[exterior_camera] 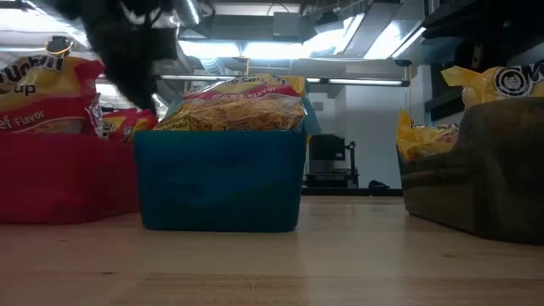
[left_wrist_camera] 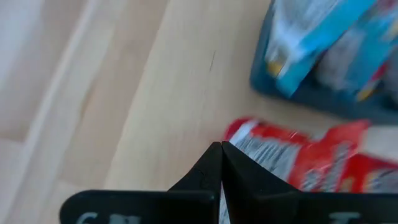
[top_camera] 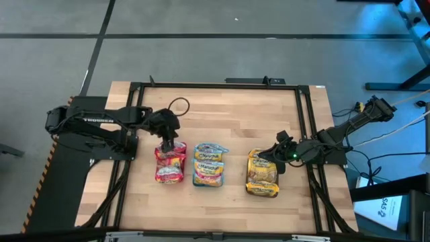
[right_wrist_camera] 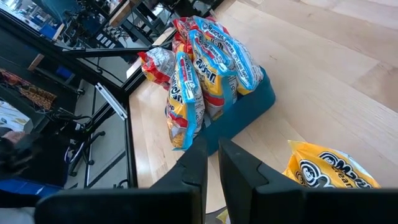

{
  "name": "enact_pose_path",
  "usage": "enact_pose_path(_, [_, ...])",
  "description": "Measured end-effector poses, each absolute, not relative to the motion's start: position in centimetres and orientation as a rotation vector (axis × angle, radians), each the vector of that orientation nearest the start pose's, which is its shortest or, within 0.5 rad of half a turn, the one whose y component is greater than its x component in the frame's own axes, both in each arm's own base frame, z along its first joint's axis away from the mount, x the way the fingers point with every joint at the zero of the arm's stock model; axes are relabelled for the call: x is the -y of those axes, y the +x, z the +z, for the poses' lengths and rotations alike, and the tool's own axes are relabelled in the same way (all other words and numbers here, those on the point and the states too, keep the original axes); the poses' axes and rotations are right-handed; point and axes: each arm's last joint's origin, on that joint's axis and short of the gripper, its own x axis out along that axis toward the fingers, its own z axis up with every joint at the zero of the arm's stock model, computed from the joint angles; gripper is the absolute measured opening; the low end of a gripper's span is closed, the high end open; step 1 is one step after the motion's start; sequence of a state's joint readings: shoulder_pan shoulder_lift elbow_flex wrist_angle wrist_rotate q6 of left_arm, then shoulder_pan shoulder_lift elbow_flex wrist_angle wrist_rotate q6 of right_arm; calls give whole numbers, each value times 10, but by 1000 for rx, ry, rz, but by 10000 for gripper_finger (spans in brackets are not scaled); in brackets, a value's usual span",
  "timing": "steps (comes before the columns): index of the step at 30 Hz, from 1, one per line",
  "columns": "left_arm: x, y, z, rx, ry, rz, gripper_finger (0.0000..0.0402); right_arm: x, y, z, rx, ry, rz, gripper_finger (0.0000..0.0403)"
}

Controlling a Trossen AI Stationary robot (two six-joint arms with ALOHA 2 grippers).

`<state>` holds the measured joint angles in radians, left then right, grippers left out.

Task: Sort Maruchan noodles
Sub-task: Adjust the blue bin

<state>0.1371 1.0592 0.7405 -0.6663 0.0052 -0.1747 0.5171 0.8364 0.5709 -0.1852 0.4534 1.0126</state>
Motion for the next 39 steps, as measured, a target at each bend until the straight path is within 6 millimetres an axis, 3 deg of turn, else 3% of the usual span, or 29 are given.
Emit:
enact_pose_path(5, [-26,204,273,-847,-236,160,2,-78,163,253,-382,790,-146,39])
enact_pose_path(9, [-14,208,287,-801,-244,79,2,-78,163,253,-381,790,-147,39])
enact_pose_path(16, [12,219,282,-819,-269,2,2,-78,163,253,-381,791,-148,39])
enact_pose_path(23, [25,259,252,-920,-259,-17,2,-78,163,252,-383,792,-148,39])
enact_pose_path(33, [38,284,269,-1074,-216,-10,2,-83,161,251,-508,831,15,39])
enact_pose_path(39, [49,287,262,-1210,-208,5,2,-85,160,250,-563,832,82,39])
